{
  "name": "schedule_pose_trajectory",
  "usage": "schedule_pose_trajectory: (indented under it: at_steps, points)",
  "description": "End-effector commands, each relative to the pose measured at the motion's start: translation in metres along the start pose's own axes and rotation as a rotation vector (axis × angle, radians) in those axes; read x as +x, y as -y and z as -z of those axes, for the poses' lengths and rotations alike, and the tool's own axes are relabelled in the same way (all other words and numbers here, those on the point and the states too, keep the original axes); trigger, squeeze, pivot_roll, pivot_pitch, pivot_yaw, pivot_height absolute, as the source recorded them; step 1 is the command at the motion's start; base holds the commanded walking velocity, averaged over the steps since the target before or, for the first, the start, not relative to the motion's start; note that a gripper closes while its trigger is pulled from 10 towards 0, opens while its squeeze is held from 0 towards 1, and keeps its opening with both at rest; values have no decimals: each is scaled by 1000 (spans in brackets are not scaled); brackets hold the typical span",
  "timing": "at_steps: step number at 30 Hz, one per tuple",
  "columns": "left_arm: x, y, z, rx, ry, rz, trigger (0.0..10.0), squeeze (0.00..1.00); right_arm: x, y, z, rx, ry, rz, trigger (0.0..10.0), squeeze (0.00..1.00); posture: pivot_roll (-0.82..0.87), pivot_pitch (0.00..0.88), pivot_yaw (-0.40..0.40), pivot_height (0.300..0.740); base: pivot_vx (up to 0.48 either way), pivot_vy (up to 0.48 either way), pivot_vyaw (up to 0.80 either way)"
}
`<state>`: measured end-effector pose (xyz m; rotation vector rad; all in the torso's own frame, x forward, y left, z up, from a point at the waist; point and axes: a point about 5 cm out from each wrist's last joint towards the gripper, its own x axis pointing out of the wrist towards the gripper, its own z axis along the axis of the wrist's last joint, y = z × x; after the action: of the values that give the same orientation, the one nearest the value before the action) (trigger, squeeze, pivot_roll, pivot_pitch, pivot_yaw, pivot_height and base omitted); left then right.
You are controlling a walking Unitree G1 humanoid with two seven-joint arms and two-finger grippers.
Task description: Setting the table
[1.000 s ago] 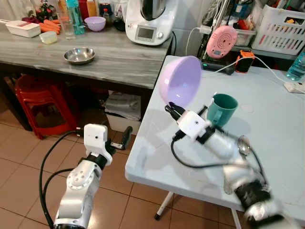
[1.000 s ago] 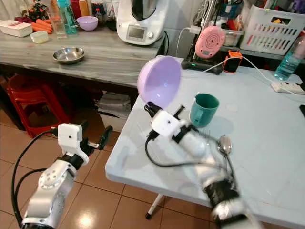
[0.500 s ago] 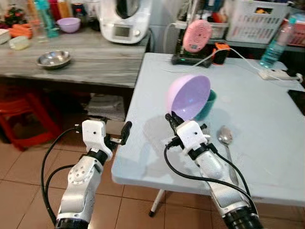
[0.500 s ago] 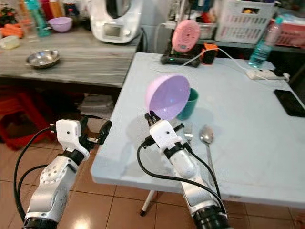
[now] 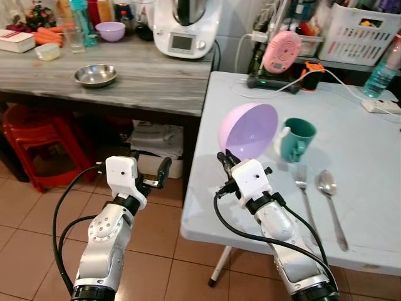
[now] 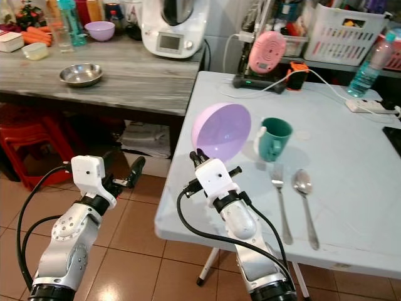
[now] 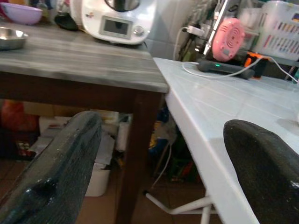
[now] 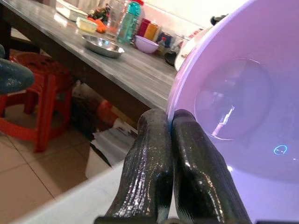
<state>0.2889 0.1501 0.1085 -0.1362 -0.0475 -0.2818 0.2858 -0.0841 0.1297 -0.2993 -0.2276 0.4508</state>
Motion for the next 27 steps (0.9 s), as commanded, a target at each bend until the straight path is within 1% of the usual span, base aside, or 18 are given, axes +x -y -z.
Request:
schedule_pose_trajectory:
  at_steps: [1,8,14,27]
  points:
    - [3,3,-1,1,3,19,10000,0,1,4,-6,-15,16,9,10000,0,84,0,-10,740,0,311,0]
    - [3,4,0,1,3,21,10000,0,2,4,-7,-17,14,5,10000,0,85,0,-10,740,0,328,0]
    - [3,4,0,0,1,19,10000,0,3,1,-9,-10,20,-6,10000,0,87,0,-10,740,0,346,-478]
    - [2,5,1,4,-3,30,10000,0,1,2,-8,-8,14,0,10000,0,82,0,-3,740,0,351,-475]
